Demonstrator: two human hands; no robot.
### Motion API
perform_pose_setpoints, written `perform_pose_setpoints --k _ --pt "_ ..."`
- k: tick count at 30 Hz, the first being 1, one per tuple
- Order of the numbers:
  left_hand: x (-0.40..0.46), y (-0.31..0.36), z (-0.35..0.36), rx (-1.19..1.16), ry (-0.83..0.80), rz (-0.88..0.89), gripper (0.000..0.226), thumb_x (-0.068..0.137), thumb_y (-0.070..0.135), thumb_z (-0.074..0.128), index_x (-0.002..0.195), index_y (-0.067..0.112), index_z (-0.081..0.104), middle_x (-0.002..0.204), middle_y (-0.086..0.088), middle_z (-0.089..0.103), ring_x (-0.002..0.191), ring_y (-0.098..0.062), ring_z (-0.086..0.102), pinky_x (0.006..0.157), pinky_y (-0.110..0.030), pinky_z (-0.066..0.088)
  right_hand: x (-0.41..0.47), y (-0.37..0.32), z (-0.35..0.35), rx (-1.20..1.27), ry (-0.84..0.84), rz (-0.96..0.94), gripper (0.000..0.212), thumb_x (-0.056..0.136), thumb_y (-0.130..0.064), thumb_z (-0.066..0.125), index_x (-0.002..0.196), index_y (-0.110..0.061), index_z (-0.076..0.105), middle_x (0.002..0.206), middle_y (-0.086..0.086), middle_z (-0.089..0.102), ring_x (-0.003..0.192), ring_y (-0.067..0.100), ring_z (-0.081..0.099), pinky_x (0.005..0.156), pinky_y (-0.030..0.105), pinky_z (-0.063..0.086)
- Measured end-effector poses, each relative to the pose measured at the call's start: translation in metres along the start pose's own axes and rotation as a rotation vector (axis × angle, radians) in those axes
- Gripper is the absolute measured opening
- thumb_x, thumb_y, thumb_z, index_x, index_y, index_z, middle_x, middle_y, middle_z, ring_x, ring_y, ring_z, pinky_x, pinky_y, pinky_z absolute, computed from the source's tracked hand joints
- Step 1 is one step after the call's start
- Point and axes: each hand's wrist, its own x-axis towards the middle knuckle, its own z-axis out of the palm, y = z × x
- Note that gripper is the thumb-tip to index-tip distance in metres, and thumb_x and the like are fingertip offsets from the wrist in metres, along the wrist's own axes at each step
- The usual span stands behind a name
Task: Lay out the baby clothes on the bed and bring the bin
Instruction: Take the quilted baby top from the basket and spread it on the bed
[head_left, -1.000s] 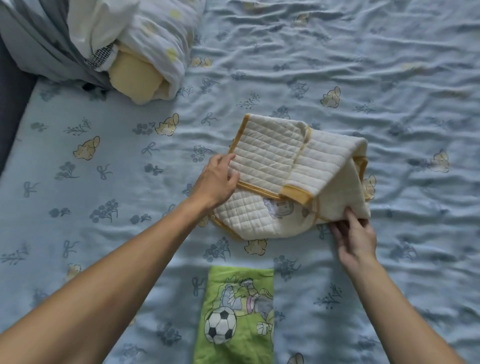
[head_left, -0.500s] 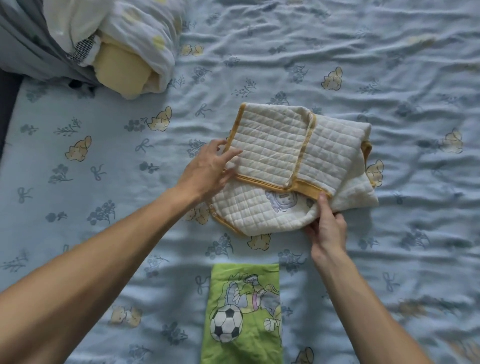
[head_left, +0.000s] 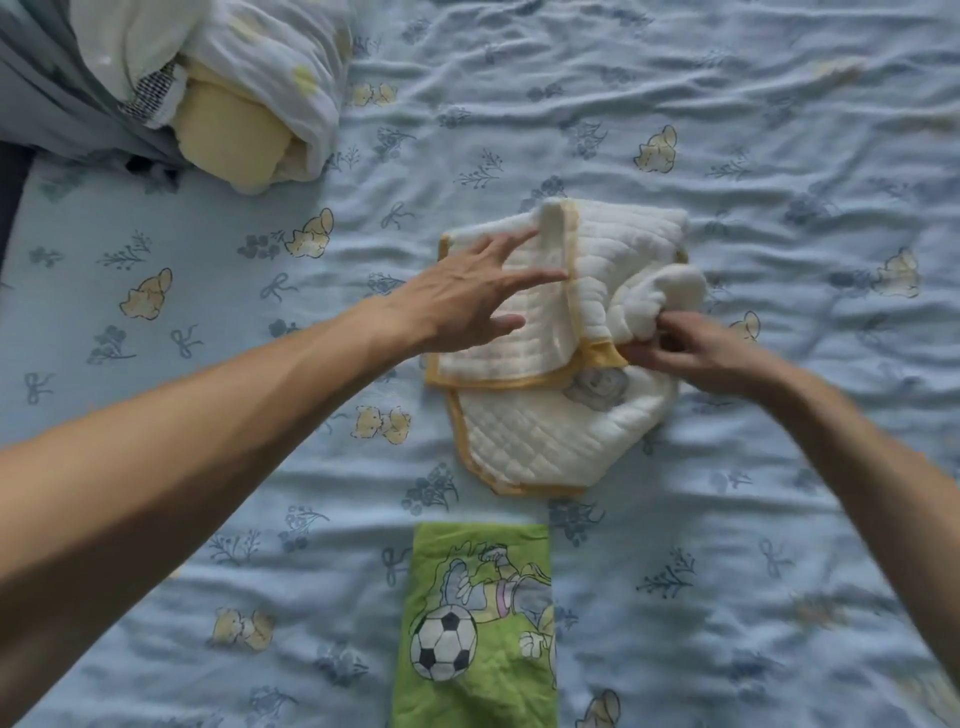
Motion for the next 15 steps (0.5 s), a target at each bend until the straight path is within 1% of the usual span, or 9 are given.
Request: perform_pose_setpoints --k 2,3,4,6,8,9,12,14,15 --pt "-0.002 0.0 -0.001 -0.018 0.035 0.026 0.061 0.089 0.035 0.059 0.143 0.037 0.032 0.158 -0.013 0.01 0.144 -0.029 0.016 0.113 -0.037 0.022 0.004 0.006 -0.023 0.067 -0.17 -0.021 0.068 0.062 -0.072 0.066 0.109 -0.022 0.064 0.112 -0.001 0.069 0.102 0.011 0.063 0.092 0.026 0.051" --pt "-0.002 0.0 0.0 -0.009 0.045 0.042 0.062 0.088 0.035 0.061 0.144 0.035 0.032 0.157 -0.015 0.012 0.144 -0.03 0.016 0.114 -0.037 0.021 0.005 0.012 -0.029 0.147 -0.206 -0.001 0.077 0.059 -0.072 0.069 0.115 -0.02 0.063 0.116 0.001 0.068 0.107 0.012 0.062 0.094 0.028 0.051" --pt "-0.002 -0.001 0.001 0.008 0.042 0.044 0.065 0.088 0.035 0.062 0.145 0.035 0.03 0.157 -0.016 0.012 0.144 -0.031 0.014 0.115 -0.039 0.019 0.005 0.016 -0.033 0.193 -0.183 0.037 0.08 0.058 -0.07 0.071 0.119 -0.019 0.061 0.118 0.003 0.067 0.11 0.013 0.062 0.095 0.031 0.051" --pt "0.002 0.0 0.004 0.051 0.012 -0.004 0.073 0.087 0.037 0.062 0.148 0.037 0.021 0.157 -0.017 0.006 0.146 -0.034 0.006 0.116 -0.044 0.016 0.008 0.028 -0.031 0.203 -0.008 0.085 0.066 0.069 -0.058 0.072 0.121 -0.02 0.059 0.116 0.005 0.068 0.108 0.018 0.063 0.093 0.037 0.052" --pt "0.01 0.0 0.007 0.08 -0.016 -0.064 0.079 0.086 0.037 0.063 0.148 0.039 0.015 0.158 -0.016 0.0 0.145 -0.036 -0.003 0.116 -0.048 0.013 0.01 0.036 -0.02 0.24 0.18 0.126 0.043 0.085 -0.032 0.066 0.125 -0.02 0.053 0.11 0.008 0.068 0.101 0.021 0.066 0.088 0.04 0.054" --pt "0.015 0.001 0.007 0.079 -0.037 -0.084 0.081 0.086 0.036 0.064 0.148 0.04 0.013 0.158 -0.016 -0.003 0.145 -0.037 -0.006 0.116 -0.05 0.012 0.01 0.037 -0.013 0.286 0.254 0.128 0.038 0.089 -0.025 0.064 0.124 -0.019 0.052 0.105 0.008 0.068 0.095 0.019 0.066 0.084 0.04 0.055" --pt "0.031 0.005 0.009 0.028 -0.122 -0.137 0.087 0.085 0.028 0.066 0.148 0.043 0.008 0.157 -0.017 -0.012 0.144 -0.039 -0.011 0.116 -0.056 0.008 0.001 0.032 0.017 0.514 0.537 0.1 0.023 0.092 -0.02 0.059 0.114 -0.02 0.052 0.095 0.004 0.066 0.08 0.012 0.064 0.072 0.025 0.056" --pt "0.043 0.01 0.012 0.052 -0.159 -0.153 0.087 0.087 0.025 0.064 0.147 0.045 0.005 0.157 -0.019 -0.01 0.145 -0.038 -0.002 0.116 -0.055 0.005 -0.007 0.034 0.039 0.641 0.668 0.125 0.021 0.093 -0.019 0.057 0.111 -0.023 0.049 0.101 0.002 0.064 0.086 0.012 0.062 0.074 0.019 0.054" --pt "0.048 0.011 0.013 0.1 -0.159 -0.156 0.085 0.089 0.025 0.062 0.147 0.045 0.004 0.157 -0.021 -0.004 0.144 -0.038 0.007 0.116 -0.054 0.005 -0.009 0.035 0.049 0.694 0.68 0.151 0.021 0.092 -0.02 0.058 0.11 -0.025 0.048 0.108 0.006 0.064 0.092 0.015 0.062 0.08 0.022 0.054"
